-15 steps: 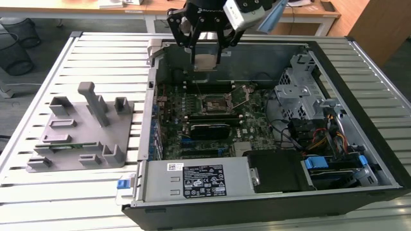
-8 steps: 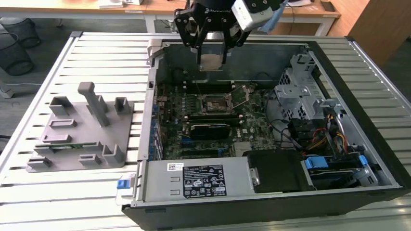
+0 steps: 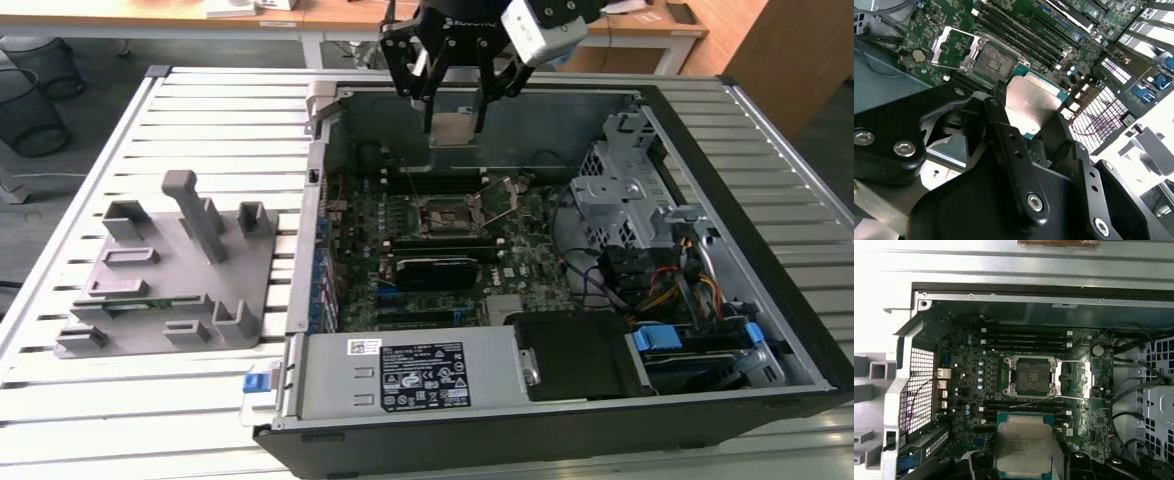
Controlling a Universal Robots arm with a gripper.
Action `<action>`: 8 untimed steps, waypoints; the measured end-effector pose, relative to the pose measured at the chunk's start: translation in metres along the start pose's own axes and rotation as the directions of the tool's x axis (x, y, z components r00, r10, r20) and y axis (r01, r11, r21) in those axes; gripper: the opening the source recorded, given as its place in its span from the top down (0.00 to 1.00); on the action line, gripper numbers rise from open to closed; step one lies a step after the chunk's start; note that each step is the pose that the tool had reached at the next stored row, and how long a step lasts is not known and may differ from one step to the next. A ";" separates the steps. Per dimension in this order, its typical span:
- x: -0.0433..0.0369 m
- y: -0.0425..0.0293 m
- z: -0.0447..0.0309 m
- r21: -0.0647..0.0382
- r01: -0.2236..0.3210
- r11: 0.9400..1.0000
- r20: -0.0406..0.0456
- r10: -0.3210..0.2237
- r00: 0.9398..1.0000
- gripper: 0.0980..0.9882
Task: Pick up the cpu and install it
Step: 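Pick up the cpu and move it towards the insertion slot, then place the cpu into insertion slot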
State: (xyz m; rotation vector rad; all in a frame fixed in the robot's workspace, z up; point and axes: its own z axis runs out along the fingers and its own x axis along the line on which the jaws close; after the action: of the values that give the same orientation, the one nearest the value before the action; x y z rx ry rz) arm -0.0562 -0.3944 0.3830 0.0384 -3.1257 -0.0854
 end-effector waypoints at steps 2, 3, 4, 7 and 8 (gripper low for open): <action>-0.0012 -0.0001 0.0000 0.000 0.000 1.000 0.000 0.000 1.000 0.52; -0.0014 0.0000 0.0000 0.000 0.000 1.000 0.000 0.000 1.000 0.52; -0.0014 0.0000 0.0000 0.000 0.000 1.000 0.000 0.000 1.000 0.52; -0.0020 0.0001 0.0000 0.000 0.000 1.000 0.000 0.000 1.000 0.52; -0.0023 0.0003 0.0000 0.000 0.000 1.000 0.000 0.000 1.000 0.52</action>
State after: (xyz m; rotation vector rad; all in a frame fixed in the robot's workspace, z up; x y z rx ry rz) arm -0.0539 -0.3941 0.3830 0.0381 -3.1256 -0.0852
